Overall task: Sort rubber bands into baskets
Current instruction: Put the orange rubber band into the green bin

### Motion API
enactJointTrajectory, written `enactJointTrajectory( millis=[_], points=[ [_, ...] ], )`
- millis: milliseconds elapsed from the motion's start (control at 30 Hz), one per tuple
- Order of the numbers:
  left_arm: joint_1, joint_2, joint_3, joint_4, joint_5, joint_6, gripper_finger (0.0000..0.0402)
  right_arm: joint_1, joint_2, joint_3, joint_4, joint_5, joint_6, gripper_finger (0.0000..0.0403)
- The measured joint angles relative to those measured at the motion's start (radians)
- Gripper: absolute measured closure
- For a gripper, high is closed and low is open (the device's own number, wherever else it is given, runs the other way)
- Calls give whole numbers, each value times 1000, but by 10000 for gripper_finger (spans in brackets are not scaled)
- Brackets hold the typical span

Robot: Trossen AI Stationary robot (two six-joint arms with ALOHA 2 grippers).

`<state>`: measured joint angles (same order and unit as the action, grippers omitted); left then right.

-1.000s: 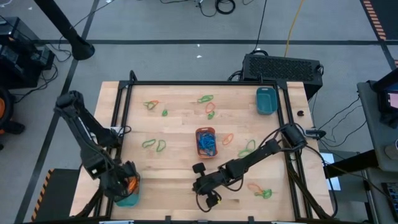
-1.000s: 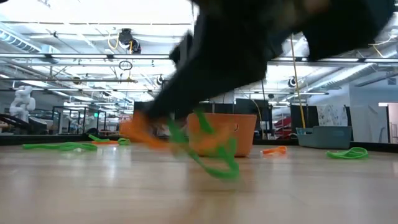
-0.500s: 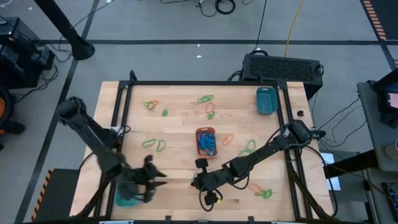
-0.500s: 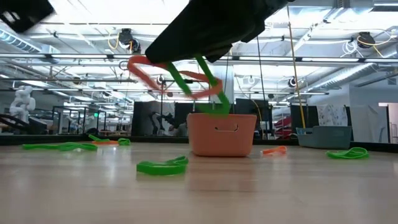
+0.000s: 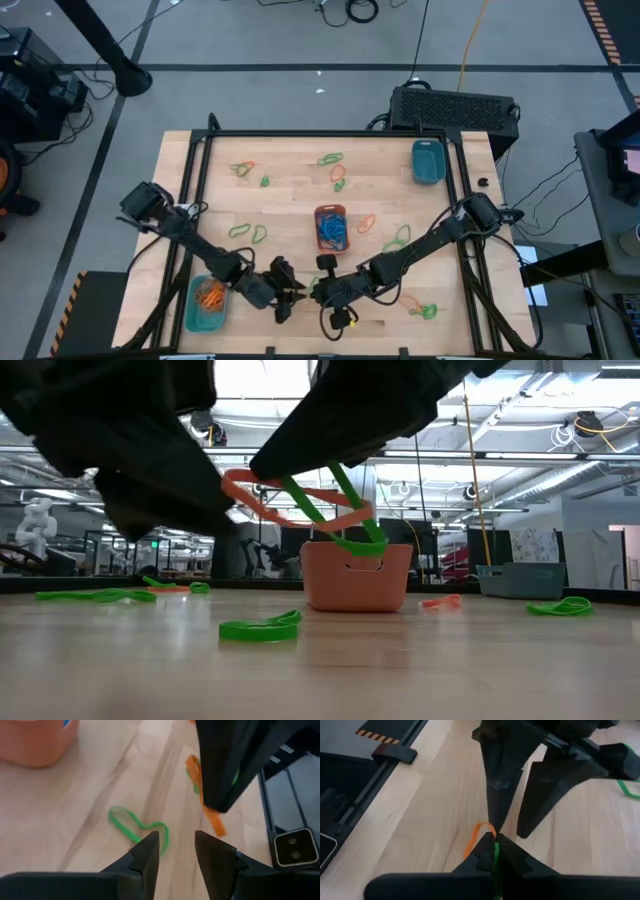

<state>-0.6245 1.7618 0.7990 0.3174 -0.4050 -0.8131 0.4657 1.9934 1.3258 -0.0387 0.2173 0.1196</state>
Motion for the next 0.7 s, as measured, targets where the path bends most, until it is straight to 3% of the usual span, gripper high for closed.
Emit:
enactJointTrajectory(
  millis=[233, 467, 700],
  points=[
    [9, 2, 0, 19, 155, 113, 269, 3, 0, 0, -59, 73, 18, 403],
    [27, 2, 0, 42, 101, 121, 269, 3, 0, 0, -48, 74, 25, 402],
    [59, 2, 0, 94, 109, 140, 269, 3, 0, 0, -48, 73, 23, 402]
  ],
)
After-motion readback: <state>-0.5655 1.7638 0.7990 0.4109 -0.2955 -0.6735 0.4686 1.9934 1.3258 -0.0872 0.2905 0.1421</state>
